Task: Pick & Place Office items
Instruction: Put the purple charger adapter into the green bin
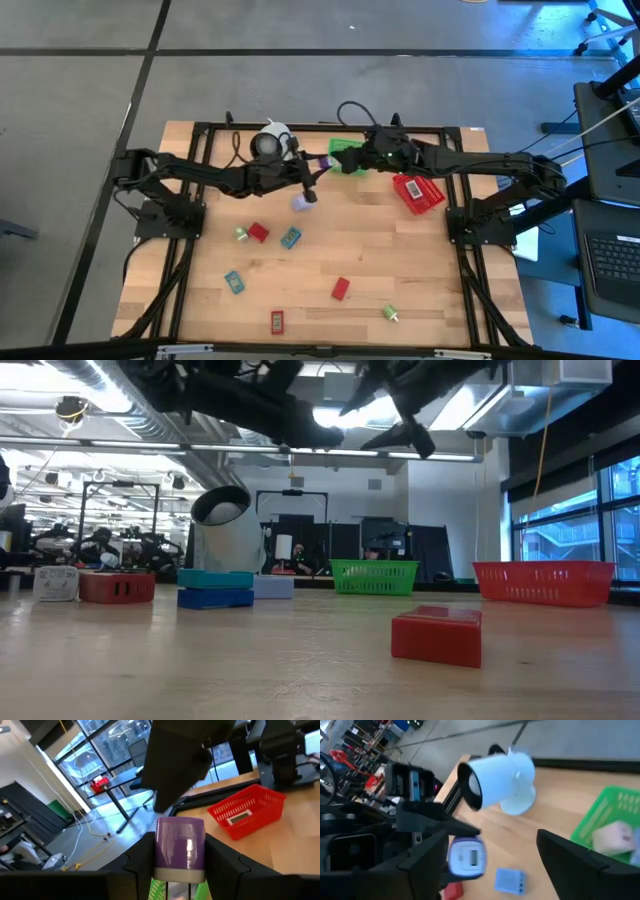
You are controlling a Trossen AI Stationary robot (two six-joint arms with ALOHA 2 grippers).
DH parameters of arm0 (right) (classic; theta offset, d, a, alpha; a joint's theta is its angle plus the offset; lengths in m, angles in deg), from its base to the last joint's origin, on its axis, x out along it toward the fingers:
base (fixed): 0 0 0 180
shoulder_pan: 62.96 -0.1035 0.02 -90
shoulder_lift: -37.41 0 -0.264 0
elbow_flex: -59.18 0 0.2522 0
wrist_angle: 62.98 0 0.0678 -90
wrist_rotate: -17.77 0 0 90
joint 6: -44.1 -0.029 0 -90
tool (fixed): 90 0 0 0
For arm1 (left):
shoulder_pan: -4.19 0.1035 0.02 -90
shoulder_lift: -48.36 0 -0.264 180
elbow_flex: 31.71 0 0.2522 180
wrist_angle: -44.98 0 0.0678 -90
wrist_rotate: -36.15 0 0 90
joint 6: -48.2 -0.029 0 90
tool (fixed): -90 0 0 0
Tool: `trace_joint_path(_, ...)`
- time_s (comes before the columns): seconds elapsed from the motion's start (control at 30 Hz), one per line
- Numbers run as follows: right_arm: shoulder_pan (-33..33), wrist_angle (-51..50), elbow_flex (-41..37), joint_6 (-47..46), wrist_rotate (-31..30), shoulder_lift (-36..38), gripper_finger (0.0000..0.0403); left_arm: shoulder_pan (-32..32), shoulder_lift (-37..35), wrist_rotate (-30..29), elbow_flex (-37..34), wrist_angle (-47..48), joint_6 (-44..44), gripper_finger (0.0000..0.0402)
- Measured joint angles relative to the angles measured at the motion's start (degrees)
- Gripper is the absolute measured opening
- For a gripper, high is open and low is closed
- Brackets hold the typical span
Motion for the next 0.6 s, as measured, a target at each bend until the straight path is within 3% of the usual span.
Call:
trace_joint_path(0.33, 0.00, 1.29, -0.02, -0.06, 3.43, -3.90, 0.0325, -0.13, 3.16, 0.07, 2.87, -0.23, -2.31, 0.0136)
trace_joint_path(0.6, 0.22, 2.16, -0.02, 0.07, 4.58, -4.08, 0.0267, -0.15, 3.14, 0.15, 2.90, -0.23, -2.69, 0.0137)
